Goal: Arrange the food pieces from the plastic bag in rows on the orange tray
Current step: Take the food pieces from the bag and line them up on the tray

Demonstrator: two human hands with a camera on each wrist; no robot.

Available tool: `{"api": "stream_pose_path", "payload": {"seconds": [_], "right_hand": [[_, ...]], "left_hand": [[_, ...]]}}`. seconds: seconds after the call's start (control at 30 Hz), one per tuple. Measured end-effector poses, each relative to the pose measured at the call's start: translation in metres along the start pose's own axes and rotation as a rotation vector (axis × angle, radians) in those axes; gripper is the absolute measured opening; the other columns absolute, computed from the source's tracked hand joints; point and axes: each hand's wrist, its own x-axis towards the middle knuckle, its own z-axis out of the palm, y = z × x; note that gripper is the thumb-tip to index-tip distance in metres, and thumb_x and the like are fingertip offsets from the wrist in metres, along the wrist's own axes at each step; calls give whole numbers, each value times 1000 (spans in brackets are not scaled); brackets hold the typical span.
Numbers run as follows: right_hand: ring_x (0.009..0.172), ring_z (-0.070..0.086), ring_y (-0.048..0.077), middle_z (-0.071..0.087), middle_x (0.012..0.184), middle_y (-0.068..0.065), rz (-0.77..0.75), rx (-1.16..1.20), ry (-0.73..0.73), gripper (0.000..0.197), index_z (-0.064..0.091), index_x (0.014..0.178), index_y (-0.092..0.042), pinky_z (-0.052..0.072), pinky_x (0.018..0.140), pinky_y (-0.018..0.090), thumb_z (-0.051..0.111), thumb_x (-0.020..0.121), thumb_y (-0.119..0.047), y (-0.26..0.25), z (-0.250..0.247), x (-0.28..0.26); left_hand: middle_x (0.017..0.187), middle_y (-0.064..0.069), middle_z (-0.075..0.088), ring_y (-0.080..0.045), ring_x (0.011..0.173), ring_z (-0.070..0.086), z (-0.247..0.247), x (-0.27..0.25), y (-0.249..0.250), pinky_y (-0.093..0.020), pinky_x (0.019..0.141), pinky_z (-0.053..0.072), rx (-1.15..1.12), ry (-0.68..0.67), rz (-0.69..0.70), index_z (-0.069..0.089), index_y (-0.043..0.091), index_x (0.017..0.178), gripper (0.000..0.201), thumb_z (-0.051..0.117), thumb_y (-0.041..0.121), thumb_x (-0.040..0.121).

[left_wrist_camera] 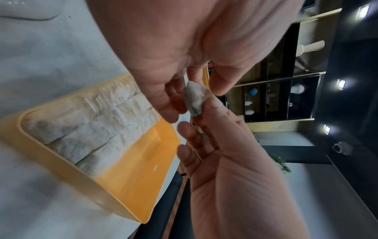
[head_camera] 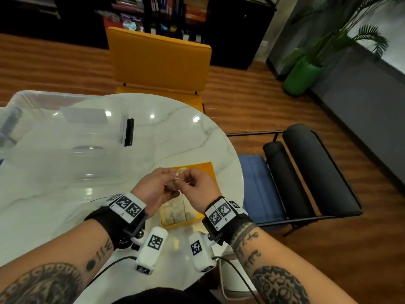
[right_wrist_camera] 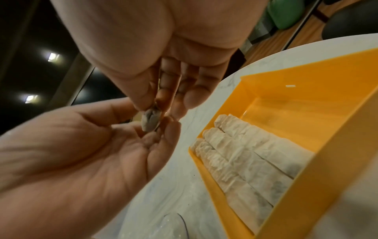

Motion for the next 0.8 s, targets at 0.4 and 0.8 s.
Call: {"api": "stream_pose_path", "payload": {"seconds": [0.4,0.8], "right_hand": [[84,65,20,69,88,-5,-5,275,-11,28,65,104,-30,49,69,28,77,79,-34,-10,-10,-5],[70,67,15,63,78,4,-18,203,-157,13,65,100,-14,54,62,27,72,90,-17,-20,-21,2]], "left_hand": [[83,-12,68,-18,69,67,-11,-15,15,-29,68,61,193,-20,125,64,1,108,19,66,3,90],[71,-10,68,-16,57,63,-10,-19,18,-30,59,59,278,57,182,66,2,90,11,69,12,89]]}}
